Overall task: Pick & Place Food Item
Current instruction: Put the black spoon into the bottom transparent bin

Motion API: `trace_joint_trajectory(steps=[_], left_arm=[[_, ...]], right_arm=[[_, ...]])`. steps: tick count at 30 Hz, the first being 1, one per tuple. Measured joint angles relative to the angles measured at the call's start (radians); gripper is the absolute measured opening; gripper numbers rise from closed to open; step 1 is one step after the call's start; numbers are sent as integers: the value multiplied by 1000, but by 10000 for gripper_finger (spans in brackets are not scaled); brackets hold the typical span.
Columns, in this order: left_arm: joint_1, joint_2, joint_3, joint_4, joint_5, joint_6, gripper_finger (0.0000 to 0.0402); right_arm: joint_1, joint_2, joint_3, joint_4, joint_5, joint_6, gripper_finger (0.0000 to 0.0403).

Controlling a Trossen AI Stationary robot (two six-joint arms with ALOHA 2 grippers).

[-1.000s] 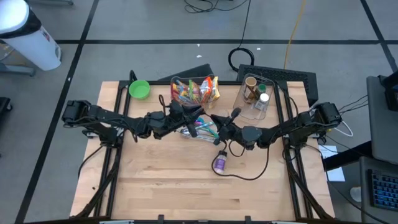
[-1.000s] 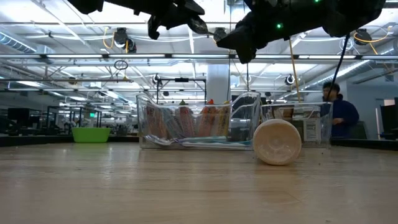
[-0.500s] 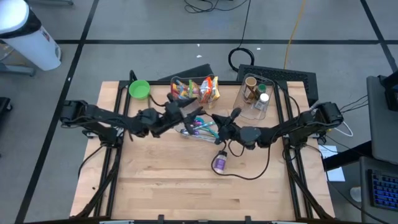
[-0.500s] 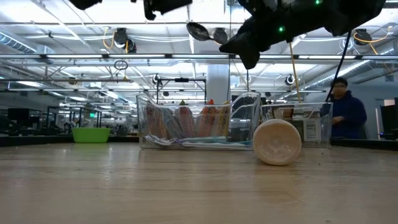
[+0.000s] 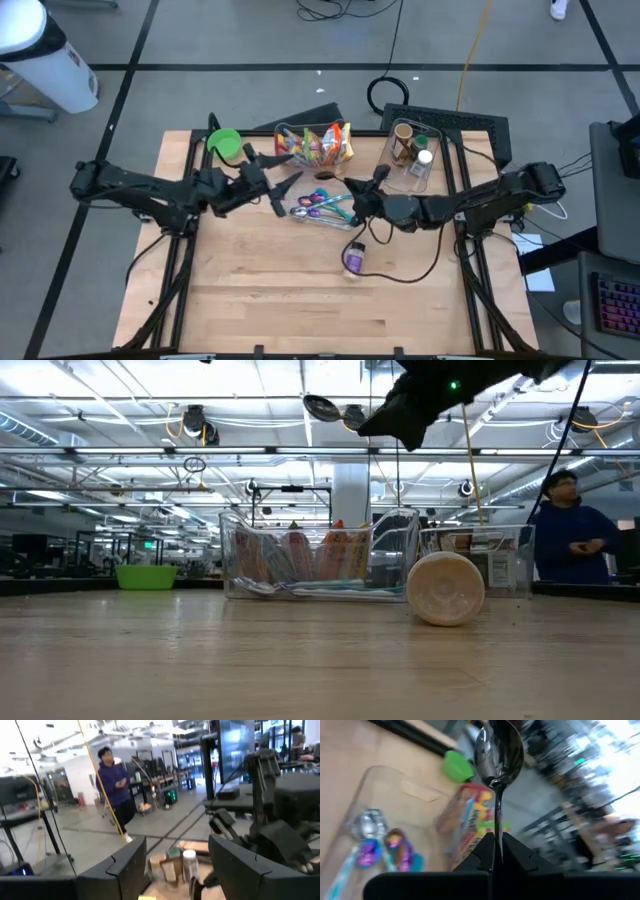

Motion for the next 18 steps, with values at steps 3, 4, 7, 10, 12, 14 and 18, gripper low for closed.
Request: trace_joint_trajectory(steps=[3, 4, 7, 10, 12, 14, 18], left_arm=[[-6, -57, 0, -105, 1, -54, 223], [-9, -70, 0, -131, 0, -72, 223], [-22, -96, 0, -202, 3, -84, 223], [-34, -110, 0, -259, 4, -71, 223], [-39, -109, 0, -291, 4, -71, 223], [-46, -107, 0, -311, 22, -73, 223], [-51, -96, 0, -303, 120, -57, 223]], right_arm=[[-37, -26, 92, -239, -96, 107, 4], [-56, -27, 129, -312, -145, 151, 4], [-121, -26, 225, -501, -316, 264, 4], [-197, -11, 289, -581, -495, 335, 4], [-249, -12, 304, -611, -582, 373, 4], [-300, -12, 313, -607, -661, 410, 4], [-388, -2, 313, -620, -792, 488, 4]])
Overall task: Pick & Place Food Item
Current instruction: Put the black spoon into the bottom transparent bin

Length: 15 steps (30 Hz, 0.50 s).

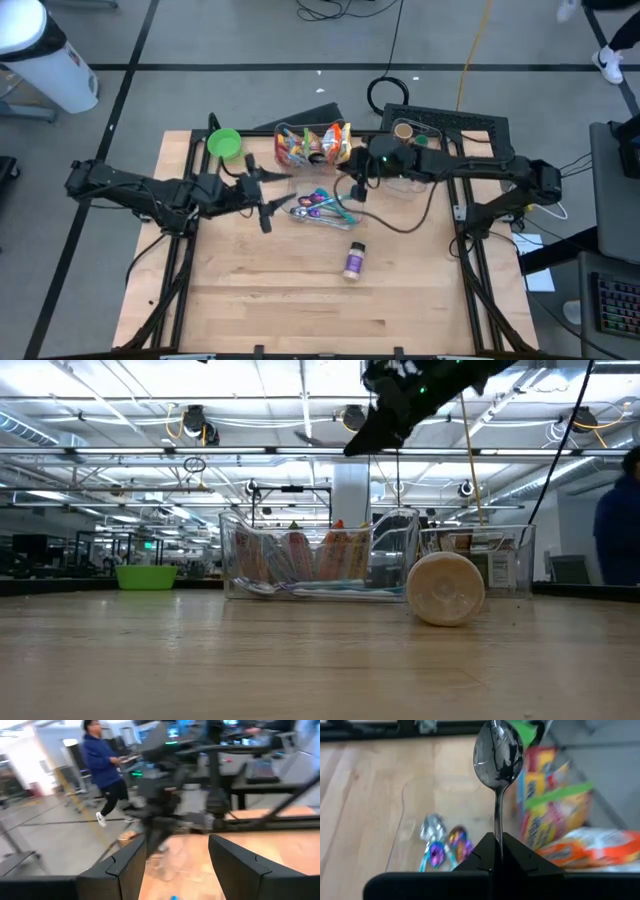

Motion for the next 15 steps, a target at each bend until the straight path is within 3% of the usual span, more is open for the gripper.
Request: trace_joint_trajectory(steps=[7, 15], left_arm=[[8, 34, 0, 8, 75, 17, 223], [31, 78, 0, 54, 77, 0, 223]], right_arm=[[-51, 131, 28, -7, -146, 48, 4], [-50, 335, 206, -184, -153, 38, 4]])
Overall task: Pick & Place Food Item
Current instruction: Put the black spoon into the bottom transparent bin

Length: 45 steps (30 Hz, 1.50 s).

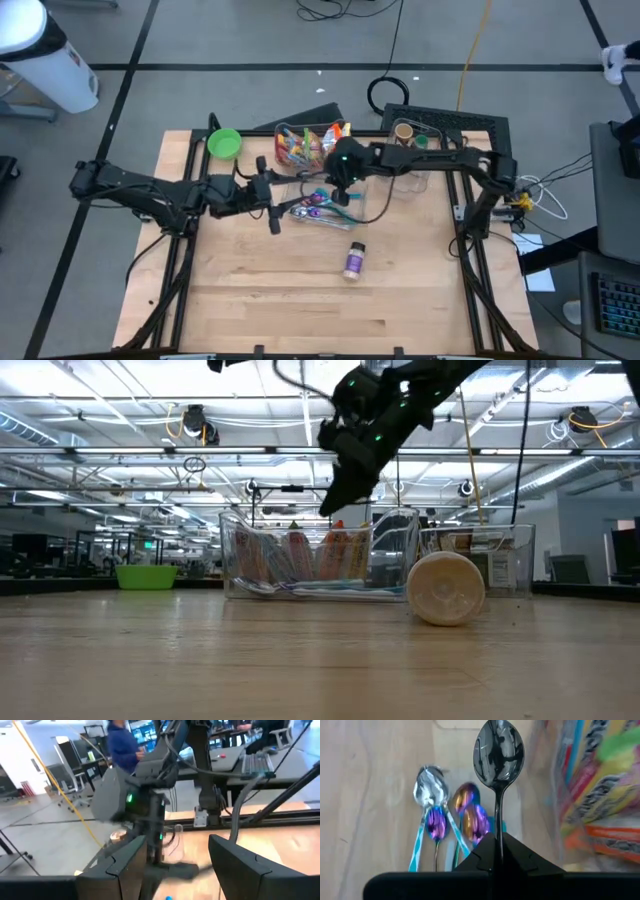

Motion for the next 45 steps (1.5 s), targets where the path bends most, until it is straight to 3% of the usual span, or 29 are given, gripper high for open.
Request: trace_joint_trajectory(steps=[13, 38, 45], left_arm=[[23, 3, 0, 0, 2, -14, 223], [23, 3, 0, -7, 23, -16, 223], [23, 3, 0, -8, 23, -19, 223]], right_arm=[[1, 175, 49, -7, -31, 34, 4], [16, 242, 49, -32, -52, 44, 4], [16, 242, 48, -29, -50, 41, 35]])
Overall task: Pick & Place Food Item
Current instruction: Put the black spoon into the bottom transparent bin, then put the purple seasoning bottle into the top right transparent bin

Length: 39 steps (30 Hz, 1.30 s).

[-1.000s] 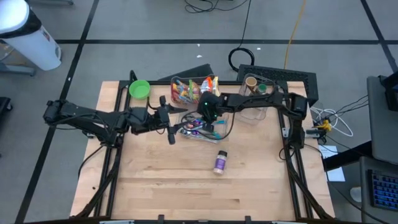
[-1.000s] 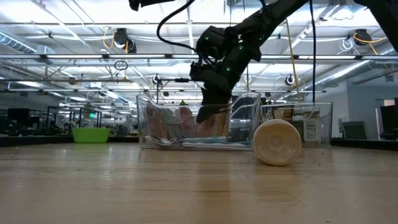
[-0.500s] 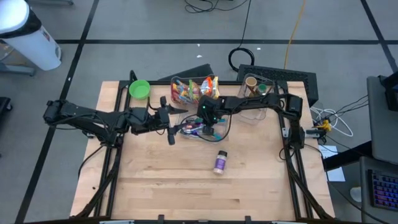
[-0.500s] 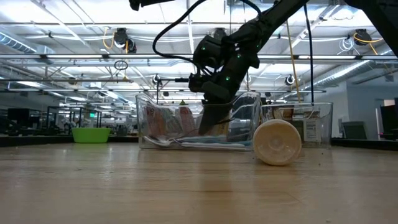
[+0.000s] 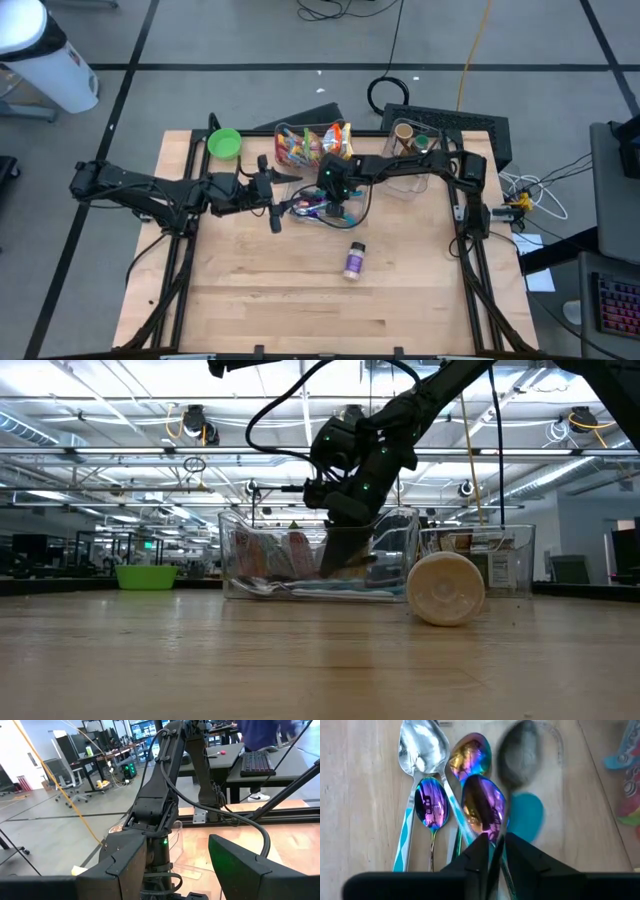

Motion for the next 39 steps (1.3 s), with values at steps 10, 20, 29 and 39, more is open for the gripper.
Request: trace_joint_trajectory(steps=[10, 20, 29, 39], left_arm=[[0, 0, 0, -2, -1, -2, 223], [-8, 0, 0, -6, -1, -27, 223], [-36, 0, 0, -12, -2, -50, 223], [-42, 8, 0, -54, 37, -158, 223]], right_arm=[[0, -44, -1, 41, 2, -19, 112], [29, -275, -2, 6, 3, -83, 136], [146, -645, -207, 118, 156, -112, 126], [272, -1116, -813, 628, 158, 4, 128]])
